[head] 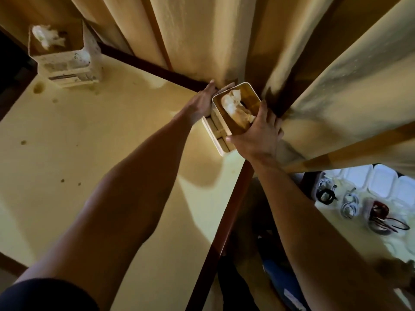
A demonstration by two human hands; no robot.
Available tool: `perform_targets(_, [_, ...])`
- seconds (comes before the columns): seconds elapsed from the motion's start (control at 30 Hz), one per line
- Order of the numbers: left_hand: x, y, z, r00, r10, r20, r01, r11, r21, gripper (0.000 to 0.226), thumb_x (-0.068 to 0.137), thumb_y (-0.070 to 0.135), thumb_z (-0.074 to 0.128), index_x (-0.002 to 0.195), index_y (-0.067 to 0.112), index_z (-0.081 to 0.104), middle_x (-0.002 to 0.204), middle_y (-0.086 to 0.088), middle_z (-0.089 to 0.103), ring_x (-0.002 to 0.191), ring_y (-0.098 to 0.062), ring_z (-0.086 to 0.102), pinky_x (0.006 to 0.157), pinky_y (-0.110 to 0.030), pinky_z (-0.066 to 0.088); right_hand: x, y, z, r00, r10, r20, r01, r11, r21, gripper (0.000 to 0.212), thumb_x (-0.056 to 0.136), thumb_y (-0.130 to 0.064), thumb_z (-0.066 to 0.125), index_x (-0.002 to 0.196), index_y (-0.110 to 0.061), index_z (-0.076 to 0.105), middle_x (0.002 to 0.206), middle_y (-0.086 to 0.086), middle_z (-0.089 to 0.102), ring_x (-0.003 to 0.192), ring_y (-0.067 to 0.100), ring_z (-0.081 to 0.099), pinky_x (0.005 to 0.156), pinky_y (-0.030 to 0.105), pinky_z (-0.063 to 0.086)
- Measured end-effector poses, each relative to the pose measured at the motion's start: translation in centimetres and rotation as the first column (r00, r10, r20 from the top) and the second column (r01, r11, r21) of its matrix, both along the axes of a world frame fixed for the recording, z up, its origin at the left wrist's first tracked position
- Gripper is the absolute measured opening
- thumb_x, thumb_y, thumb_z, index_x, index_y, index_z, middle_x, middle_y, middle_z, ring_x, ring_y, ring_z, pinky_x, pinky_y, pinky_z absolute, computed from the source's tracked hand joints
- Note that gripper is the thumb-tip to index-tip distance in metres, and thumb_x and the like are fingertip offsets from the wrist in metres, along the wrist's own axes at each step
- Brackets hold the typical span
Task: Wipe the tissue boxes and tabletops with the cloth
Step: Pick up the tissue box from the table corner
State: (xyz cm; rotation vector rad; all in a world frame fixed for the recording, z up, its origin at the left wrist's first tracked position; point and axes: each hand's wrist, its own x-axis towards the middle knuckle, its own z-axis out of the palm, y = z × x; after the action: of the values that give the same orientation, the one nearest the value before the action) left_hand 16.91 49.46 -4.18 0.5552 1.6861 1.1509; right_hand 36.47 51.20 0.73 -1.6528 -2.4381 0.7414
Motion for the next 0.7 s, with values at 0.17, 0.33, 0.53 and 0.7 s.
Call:
perform_targets(0.17, [-2.4,3.8,-1.0,0.981,-0.195,-0.006,0.195,0.979,-0.063,0.078,0.093,0.074,0.039,0.153,0.024,0.05,0.152,0.002,0.057,0.145,-0.018,0.046,0.125,-0.051,0.026,-0.1,-0.1,-0.3,1.0,-0.028,-0.012,0.028,1.0,0.005,0.131,0.066,-0.051,0.094,0.165,-0.019,0.014,0.166,0.012,0.031,0.154,0.037,0.021,0.124,0.059,0.019])
perform_targets(0.33, [-2.7,6.4,-1.0,0.92,-0.392,0.024,0.392,0.914,-0.105,0.071,0.091,0.079,0.038,0.15,0.043,0.05,0.154,0.014,0.053,0.148,-0.016,0.04,0.126,-0.055,0.016,-0.2,-0.2,-0.4,0.998,-0.057,-0.03,0.058,0.998,0.033,0.131,0.064,-0.046,0.095,0.165,-0.018,0.016,0.165,0.01,0.033,0.154,0.035,0.023,0.124,0.056,0.02])
perform_targets(0.53, [-2.9,4.5,-0.4,0.954,-0.294,0.054,0.299,0.946,-0.129,0.073,0.093,0.073,0.043,0.148,0.028,0.057,0.148,0.006,0.06,0.139,-0.017,0.053,0.124,-0.052,0.029,-0.2,-0.1,-0.4,0.998,-0.055,-0.023,0.056,0.998,0.028,0.133,0.063,-0.05,0.094,0.165,-0.019,0.014,0.163,0.011,0.035,0.152,0.035,0.025,0.123,0.055,0.021])
perform_targets(0.7, [-2.4,-1.0,0.1,0.978,-0.207,0.02,0.207,0.977,-0.045,0.054,0.109,0.057,0.028,0.145,0.027,0.055,0.15,-0.001,0.058,0.134,-0.012,0.056,0.117,-0.04,0.039,-0.2,-0.2,-0.3,0.998,-0.055,-0.033,0.056,0.998,0.013,0.132,0.065,-0.053,0.092,0.166,-0.019,0.014,0.162,0.014,0.034,0.153,0.038,0.024,0.123,0.057,0.02])
